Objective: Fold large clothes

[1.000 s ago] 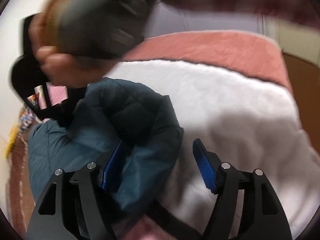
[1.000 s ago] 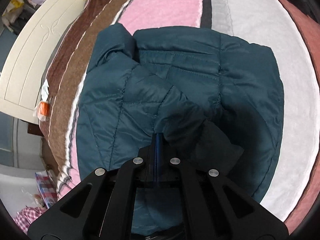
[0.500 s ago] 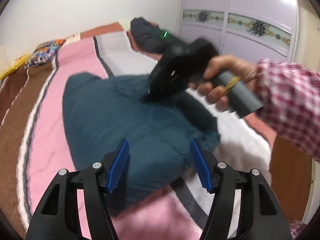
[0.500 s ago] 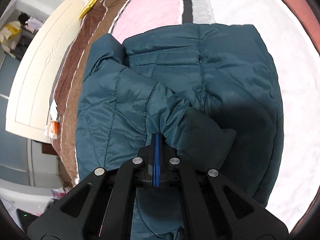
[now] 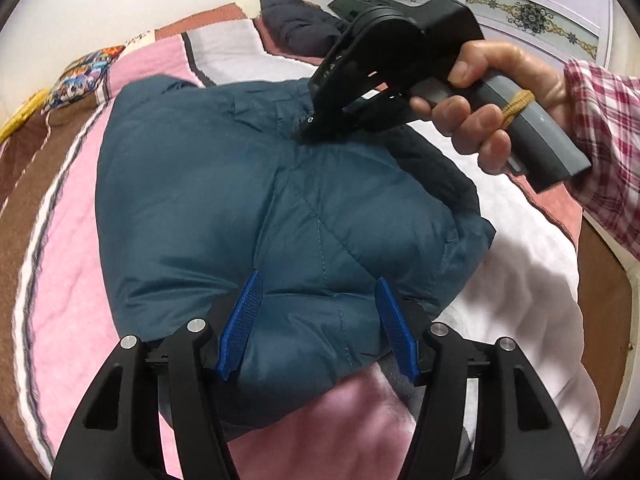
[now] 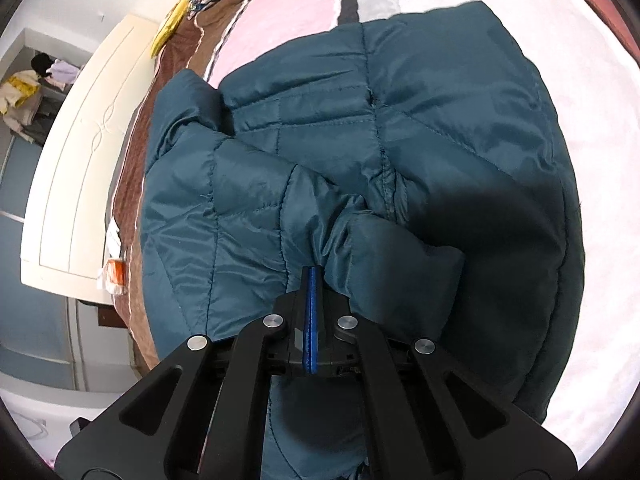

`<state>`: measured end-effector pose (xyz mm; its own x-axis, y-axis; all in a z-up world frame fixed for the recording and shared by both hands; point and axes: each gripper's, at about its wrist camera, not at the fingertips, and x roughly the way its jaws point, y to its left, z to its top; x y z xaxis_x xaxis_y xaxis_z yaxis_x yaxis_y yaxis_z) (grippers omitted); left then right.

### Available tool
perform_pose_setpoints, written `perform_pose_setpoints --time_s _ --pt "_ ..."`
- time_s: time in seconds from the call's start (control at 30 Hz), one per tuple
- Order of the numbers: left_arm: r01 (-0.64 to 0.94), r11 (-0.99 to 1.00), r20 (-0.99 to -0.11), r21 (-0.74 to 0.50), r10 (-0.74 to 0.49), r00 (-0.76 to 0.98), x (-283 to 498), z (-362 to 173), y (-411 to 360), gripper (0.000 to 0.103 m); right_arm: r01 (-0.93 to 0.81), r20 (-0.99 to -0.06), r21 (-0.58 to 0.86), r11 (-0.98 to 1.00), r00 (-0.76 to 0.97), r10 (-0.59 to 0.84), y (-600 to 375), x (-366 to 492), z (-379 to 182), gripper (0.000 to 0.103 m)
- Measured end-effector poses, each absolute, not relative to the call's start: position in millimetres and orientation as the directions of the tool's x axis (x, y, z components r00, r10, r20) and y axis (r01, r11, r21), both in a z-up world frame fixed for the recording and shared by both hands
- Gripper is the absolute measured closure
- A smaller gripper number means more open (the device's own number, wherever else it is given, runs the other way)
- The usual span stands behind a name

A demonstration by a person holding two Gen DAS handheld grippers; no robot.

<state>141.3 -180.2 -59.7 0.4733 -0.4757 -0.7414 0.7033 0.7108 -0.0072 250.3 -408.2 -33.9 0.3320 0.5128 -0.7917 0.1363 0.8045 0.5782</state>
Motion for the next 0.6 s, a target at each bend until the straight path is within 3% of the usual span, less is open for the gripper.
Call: perform_pose_setpoints --time_s 0.27,0.6 --pt "0.705 0.709 -0.742 0.022 -0.460 0.487 147 -63 -187 0.044 0.168 -0.774 0.606 0.778 0.351 0.527 -412 244 -42 0.103" --pt "0.698 0.716 -0.741 0.021 -0.457 0.491 142 -53 -189 0.044 0.194 -0.819 0.528 0.827 0.376 0.434 -398 236 -21 0.103"
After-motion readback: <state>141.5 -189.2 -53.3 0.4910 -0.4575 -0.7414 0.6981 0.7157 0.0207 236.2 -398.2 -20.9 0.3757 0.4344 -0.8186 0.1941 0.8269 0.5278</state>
